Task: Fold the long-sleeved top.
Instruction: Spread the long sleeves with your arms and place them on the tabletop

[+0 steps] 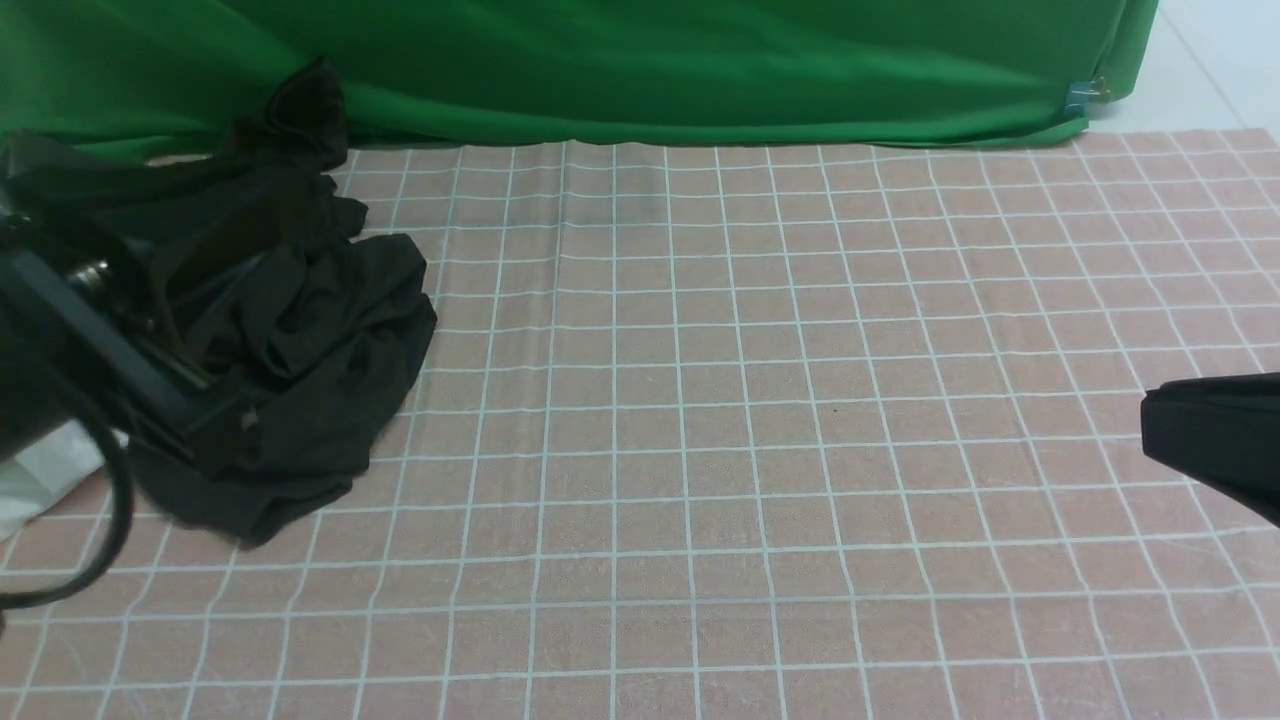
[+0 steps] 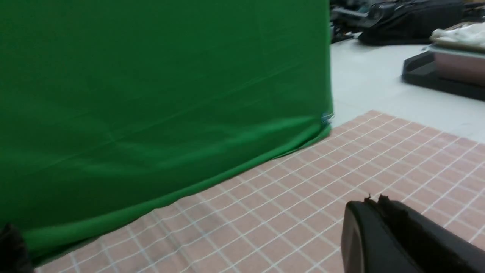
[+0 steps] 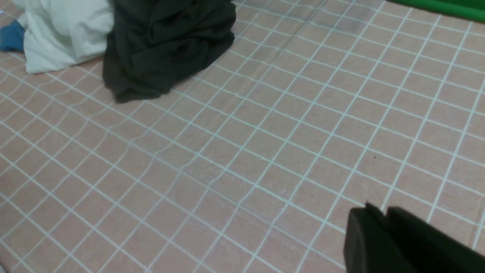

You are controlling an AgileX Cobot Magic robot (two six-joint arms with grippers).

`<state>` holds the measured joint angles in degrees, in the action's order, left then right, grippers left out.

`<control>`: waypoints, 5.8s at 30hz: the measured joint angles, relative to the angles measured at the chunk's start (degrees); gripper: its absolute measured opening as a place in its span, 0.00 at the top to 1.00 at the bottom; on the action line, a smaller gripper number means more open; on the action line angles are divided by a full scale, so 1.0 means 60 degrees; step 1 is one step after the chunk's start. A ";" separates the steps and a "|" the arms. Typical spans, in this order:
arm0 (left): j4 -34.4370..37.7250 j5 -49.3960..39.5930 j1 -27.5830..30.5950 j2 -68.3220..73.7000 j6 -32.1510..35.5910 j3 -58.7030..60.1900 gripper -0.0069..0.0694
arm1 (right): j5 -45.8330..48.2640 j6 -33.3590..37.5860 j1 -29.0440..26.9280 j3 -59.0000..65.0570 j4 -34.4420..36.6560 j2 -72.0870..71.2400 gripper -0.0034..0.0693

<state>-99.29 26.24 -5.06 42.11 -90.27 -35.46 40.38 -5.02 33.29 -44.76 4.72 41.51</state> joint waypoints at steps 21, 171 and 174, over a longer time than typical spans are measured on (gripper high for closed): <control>1.4549 -0.7584 0.0000 0.1310 1.3237 0.0647 0.89 | -0.0074 -0.0020 0.0000 0.0000 0.0000 -0.0010 0.76; 1.7241 -1.5903 -0.4089 -0.1732 1.8222 -0.0797 0.82 | -0.0397 0.0836 0.1085 -0.5209 0.0484 1.0798 0.14; 1.7241 -1.5903 -0.4089 -0.1732 1.8001 -0.0797 0.82 | -0.0431 0.0836 0.0970 -0.5309 0.0461 1.1278 0.14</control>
<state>4.16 -69.18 -29.60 31.72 17.73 -40.24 37.79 0.00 39.11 -76.61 7.48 109.18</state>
